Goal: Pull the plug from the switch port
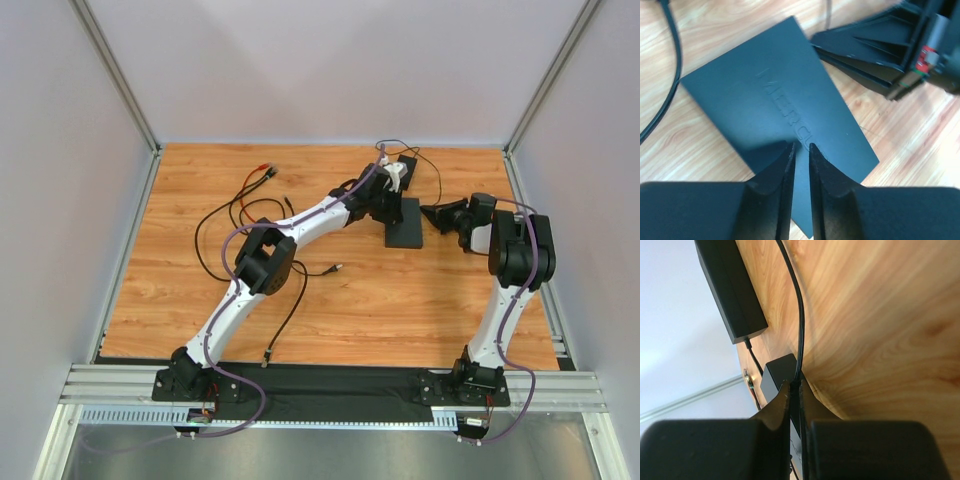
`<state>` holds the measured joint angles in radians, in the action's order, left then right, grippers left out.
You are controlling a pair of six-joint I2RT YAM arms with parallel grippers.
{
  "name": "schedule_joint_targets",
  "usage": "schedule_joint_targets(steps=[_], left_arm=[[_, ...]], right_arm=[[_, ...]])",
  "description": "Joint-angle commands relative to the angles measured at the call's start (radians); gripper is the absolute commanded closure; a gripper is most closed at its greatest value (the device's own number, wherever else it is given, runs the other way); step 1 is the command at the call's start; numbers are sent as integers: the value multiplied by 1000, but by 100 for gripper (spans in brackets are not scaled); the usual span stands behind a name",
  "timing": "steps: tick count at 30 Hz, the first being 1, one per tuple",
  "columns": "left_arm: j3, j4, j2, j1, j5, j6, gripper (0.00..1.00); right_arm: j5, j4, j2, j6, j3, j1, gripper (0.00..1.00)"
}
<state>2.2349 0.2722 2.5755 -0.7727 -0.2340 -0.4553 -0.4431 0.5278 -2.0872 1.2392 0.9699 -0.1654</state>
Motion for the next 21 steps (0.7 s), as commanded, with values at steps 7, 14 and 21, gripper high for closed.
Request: schedule_joint_targets(steps=[7,14,21], left_arm=[[81,25,-25,-8,-41,139,73],[121,68,-12,-34,113,216,65],[126,39,-15,-34,141,316,49]], right_arm=[[-91,84,-45,-26,-36,29,100],[-51,95,15,-44,-85,53,100],[-68,97,30,-76,-85,66,100]])
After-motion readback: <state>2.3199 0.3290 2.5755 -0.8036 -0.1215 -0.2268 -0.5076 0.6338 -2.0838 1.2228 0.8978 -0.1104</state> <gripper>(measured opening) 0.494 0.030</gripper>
